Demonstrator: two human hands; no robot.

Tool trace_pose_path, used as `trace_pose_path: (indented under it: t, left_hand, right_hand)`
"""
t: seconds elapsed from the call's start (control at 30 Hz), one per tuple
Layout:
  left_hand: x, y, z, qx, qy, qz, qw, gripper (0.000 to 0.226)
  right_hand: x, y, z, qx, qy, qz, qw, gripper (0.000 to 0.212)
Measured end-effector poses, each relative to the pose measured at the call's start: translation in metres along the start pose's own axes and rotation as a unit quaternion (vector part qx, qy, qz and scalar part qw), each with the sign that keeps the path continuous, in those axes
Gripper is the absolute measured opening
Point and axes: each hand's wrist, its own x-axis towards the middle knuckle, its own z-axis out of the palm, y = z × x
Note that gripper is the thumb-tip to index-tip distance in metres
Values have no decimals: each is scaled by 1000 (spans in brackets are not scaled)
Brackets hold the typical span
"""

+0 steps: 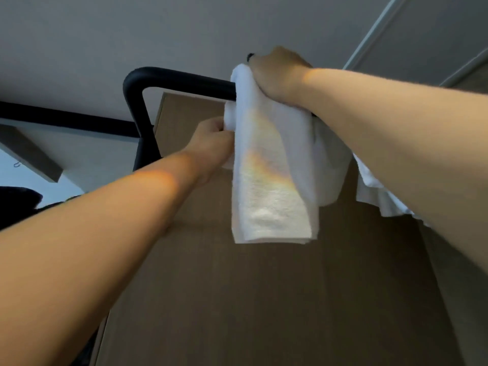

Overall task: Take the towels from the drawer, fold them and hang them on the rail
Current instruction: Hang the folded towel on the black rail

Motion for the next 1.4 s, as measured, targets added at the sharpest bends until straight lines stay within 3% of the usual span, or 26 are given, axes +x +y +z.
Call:
trace_pose_path:
  t: [0.07, 0.17, 0.3, 0.37, 0.47, 0.57, 0.67, 0.77, 0.83, 0.9, 1.0, 1.1, 1.2, 1.33, 1.4]
  left_hand:
    - [-13, -2, 4, -42, -8, 7, 999, 7]
    - [-34, -1, 10, -113, -7, -7, 994, 25]
    - [-56, -5, 7, -164, -24, -53, 985, 28]
    - [-61, 0, 11, -152, -5, -70, 986, 13]
    - [-75, 2, 11, -184, -25, -74, 980, 40]
    - [-82, 5, 8, -189, -24, -82, 978, 32]
    - [-78, 19, 3, -168, -4, -89, 982, 26]
    - [-71, 38, -3, -209, -37, -115, 970, 48]
    - [-66, 48, -6, -194, -83, -121, 970, 57]
    - [-62, 53, 0, -121, -105, -103, 982, 48]
    - [-54, 53, 20, -14, -44, -94, 994, 34]
    - [-47, 49, 42, 11, -23, -83, 996, 33]
    - [-46, 41, 56, 34, -7, -45, 998, 32]
    - [-53, 32, 51, 37, 31, -11, 999, 27]
    - [-58, 29, 47, 26, 35, -9, 999, 29]
  right_hand:
    - [-17, 4, 5, 1, 48, 14, 999, 32]
    - [-47, 17, 15, -25, 85, 8, 996, 44]
    - [-88, 23, 29, 55, 106, 19, 993, 68]
    - [-108, 22, 37, 155, 122, 51, 979, 74]
    - [-123, 27, 31, 307, 162, 96, 933, 52]
    - [-127, 36, 18, 393, 118, 145, 900, 22]
    - [-127, 36, 21, 457, 107, 182, 864, 19]
    - [-130, 40, 37, 499, 93, 204, 837, 25]
    - [-135, 46, 50, 541, 45, 234, 807, 39]
    - [-140, 51, 62, 590, -21, 251, 767, 52]
    - [-146, 60, 73, 664, -23, 235, 709, 26]
    - [-148, 74, 70, 699, 35, 246, 671, 27]
    - [-150, 85, 64, 676, 85, 248, 689, 40]
    - [-154, 82, 62, 650, 82, 250, 713, 28]
    - [-156, 77, 62, 647, 82, 259, 712, 31]
